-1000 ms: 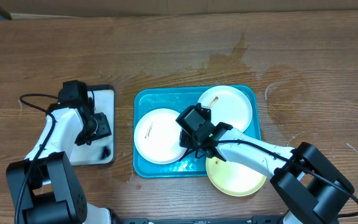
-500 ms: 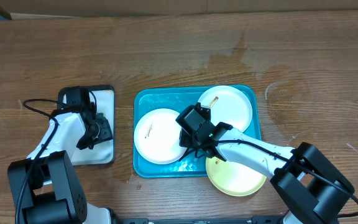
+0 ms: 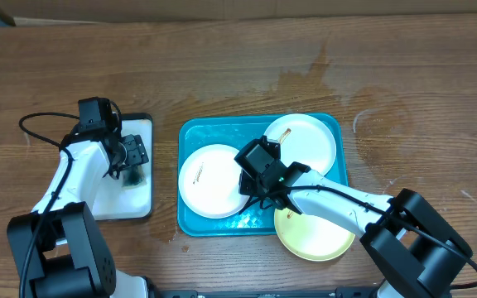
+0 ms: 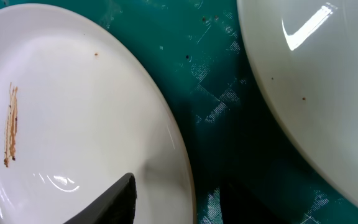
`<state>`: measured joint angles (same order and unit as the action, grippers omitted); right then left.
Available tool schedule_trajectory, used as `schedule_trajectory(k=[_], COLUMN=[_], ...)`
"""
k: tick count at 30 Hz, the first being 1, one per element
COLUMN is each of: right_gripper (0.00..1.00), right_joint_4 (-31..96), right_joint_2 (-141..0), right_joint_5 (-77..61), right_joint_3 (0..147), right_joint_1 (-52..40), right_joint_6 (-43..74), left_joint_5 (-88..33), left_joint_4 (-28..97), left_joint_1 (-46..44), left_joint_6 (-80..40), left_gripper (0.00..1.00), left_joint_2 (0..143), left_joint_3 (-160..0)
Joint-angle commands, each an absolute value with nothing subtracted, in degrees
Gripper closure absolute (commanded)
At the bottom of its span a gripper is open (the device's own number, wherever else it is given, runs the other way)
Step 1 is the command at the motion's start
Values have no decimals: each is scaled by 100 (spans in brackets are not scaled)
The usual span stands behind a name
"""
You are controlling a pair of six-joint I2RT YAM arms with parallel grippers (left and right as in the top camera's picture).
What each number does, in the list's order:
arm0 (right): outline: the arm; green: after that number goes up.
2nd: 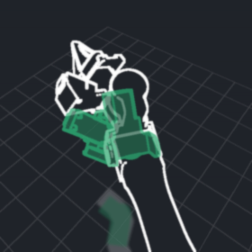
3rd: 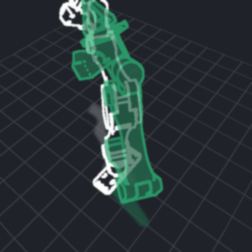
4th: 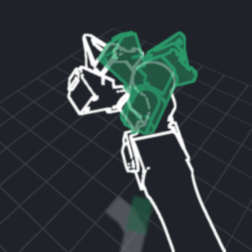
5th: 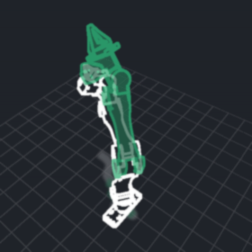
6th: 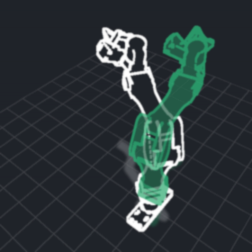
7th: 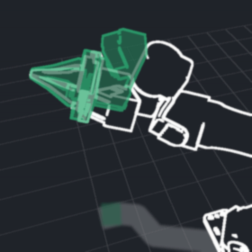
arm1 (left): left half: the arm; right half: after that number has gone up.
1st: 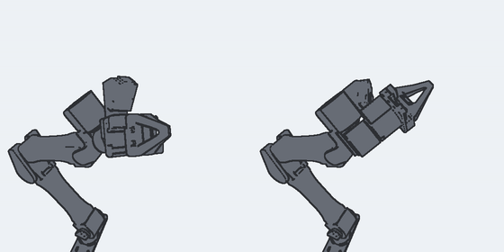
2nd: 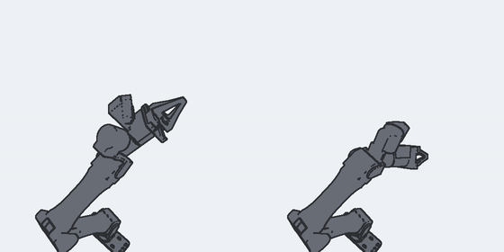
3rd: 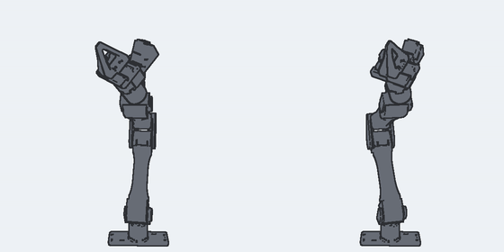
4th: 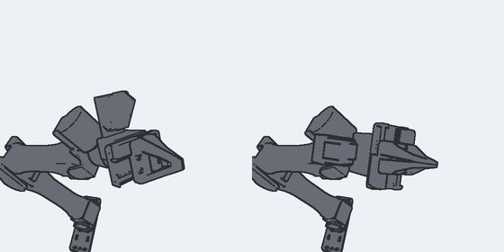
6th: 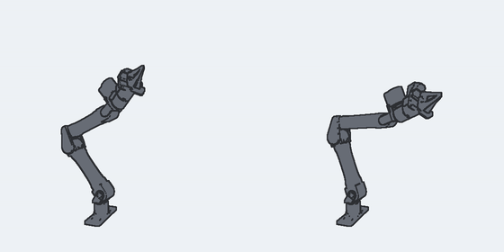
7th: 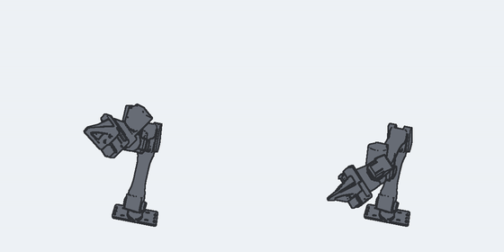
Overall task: Clean dirty plates on tray and stack at the side
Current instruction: 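Grasp the green-and-yellow sponge with the left gripper and lift it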
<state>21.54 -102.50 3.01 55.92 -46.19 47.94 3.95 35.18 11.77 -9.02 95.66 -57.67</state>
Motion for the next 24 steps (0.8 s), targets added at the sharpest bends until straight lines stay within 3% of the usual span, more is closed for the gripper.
schedule_trajectory(k=[1, 3, 11, 15, 16, 18, 19, 24], right_gripper=[55, 55, 54, 54, 54, 54, 54, 53], right_joint_4=[2147, 2145, 2147, 2150, 2150, 2150, 2147, 2152], right_joint_2=[-10289, -10289, -10289, -10289, -10289, -10289, -10289, -10289], right_joint_5=[336, 336, 338, 338, 338, 338, 338, 336], right_joint_3=[5603, 5603, 5603, 5603, 5603, 5603, 5603, 5603], right_joint_1=[-4589, -4589, -4589, -4589, -4589, -4589, -4589, -4589], right_joint_6=[4770, 4770, 4770, 4770, 4770, 4770, 4770, 4770], left_joint_5=[484, 469, 340, 342, 342, 340, 338, 357], left_joint_4=[3308, 3186, 2891, 2620, 2567, 2453, 2386, 2250], left_joint_1=[1199, 1199, 1199, 1199, 1199, 1199, 1199, 1199], left_joint_6=[-945, -943, -941, -941, -941, -941, -941, -939], left_gripper=[21, 21, 37, 33, 35, 65, 71, 75], left_joint_2=[9618, 9633, 9633, 9633, 9633, 9633, 9633, 9633], left_joint_3=[-5603, -5540, -5332, -5144, -5133, -5133, -5133, -5133])
